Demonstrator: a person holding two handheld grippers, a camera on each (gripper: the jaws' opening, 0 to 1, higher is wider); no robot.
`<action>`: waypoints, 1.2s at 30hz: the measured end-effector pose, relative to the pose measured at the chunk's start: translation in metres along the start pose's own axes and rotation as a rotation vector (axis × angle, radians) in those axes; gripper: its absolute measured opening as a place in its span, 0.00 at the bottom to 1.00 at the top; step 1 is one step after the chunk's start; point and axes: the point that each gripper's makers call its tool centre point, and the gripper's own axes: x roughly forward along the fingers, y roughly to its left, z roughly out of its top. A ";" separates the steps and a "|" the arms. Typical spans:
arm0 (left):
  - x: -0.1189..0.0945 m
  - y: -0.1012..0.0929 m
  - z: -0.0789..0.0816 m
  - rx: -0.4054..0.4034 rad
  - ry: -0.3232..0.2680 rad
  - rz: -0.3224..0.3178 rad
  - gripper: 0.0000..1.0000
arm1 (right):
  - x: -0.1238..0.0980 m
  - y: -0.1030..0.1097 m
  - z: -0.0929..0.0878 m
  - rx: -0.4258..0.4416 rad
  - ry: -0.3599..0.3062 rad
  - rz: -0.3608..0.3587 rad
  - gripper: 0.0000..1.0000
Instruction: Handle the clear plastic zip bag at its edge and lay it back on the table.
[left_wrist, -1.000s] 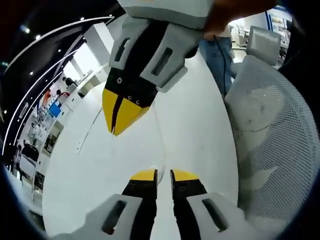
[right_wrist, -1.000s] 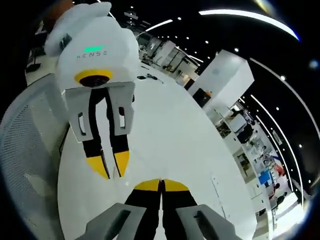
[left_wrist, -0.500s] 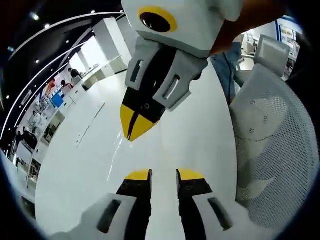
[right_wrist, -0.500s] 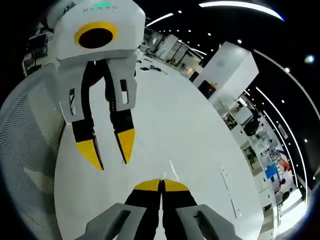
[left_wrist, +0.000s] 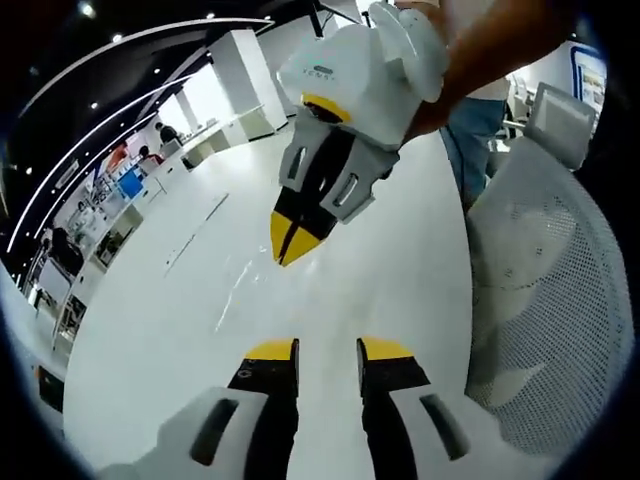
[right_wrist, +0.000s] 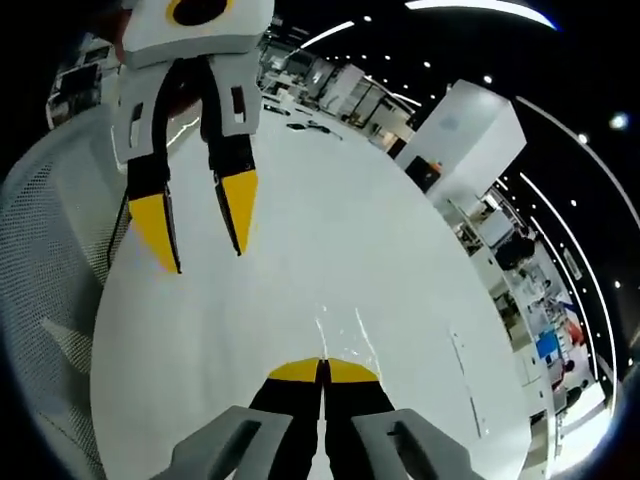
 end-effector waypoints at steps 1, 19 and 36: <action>0.000 0.001 -0.001 -0.002 -0.001 0.004 0.20 | 0.000 -0.002 -0.001 -0.005 0.000 -0.004 0.00; -0.009 0.003 -0.021 -0.044 0.020 0.033 0.20 | 0.023 -0.011 -0.022 -0.051 0.050 0.019 0.00; -0.019 -0.001 -0.029 -0.049 0.031 0.041 0.20 | 0.027 0.013 -0.041 0.108 0.096 0.118 0.09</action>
